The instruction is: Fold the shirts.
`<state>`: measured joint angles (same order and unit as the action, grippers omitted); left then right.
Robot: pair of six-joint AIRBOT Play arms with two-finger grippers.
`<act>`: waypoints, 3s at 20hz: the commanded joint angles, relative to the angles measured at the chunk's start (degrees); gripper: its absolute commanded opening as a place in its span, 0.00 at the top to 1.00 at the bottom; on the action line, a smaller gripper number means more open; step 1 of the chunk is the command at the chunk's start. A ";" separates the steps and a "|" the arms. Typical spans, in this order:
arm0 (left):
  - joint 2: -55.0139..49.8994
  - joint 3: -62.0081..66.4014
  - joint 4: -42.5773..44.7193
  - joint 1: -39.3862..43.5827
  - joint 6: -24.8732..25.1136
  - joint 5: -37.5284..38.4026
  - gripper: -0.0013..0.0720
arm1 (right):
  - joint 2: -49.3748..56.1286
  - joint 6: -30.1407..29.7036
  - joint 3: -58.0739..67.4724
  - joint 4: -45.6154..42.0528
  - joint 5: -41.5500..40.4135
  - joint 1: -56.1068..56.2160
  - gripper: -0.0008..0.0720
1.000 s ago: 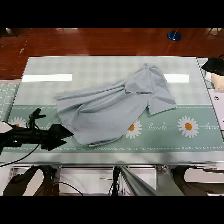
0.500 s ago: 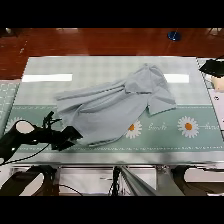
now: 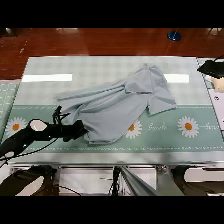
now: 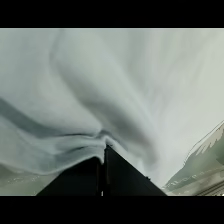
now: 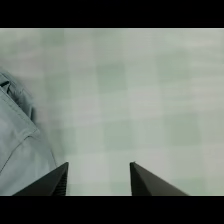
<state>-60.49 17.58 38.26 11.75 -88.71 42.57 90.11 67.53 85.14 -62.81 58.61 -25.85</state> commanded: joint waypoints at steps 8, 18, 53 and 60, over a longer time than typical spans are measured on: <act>0.04 -0.07 -0.55 0.63 5.22 2.58 0.95 | 17.44 -17.75 -0.04 31.15 11.47 0.00 0.16; 0.04 -0.04 -0.57 0.63 6.21 2.56 0.95 | 19.74 -21.03 -0.04 25.83 -1.90 6.86 0.19; 42.62 79.23 16.04 -28.83 13.99 9.68 0.96 | -71.89 18.29 0.02 0.57 -22.80 11.63 0.96; 44.78 70.53 28.41 -28.98 -0.48 46.23 0.96 | -67.36 19.82 0.00 -16.41 13.22 11.63 0.96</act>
<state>-16.45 93.12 62.54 -17.12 -85.36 75.16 20.01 87.94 85.17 -71.81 54.39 -14.20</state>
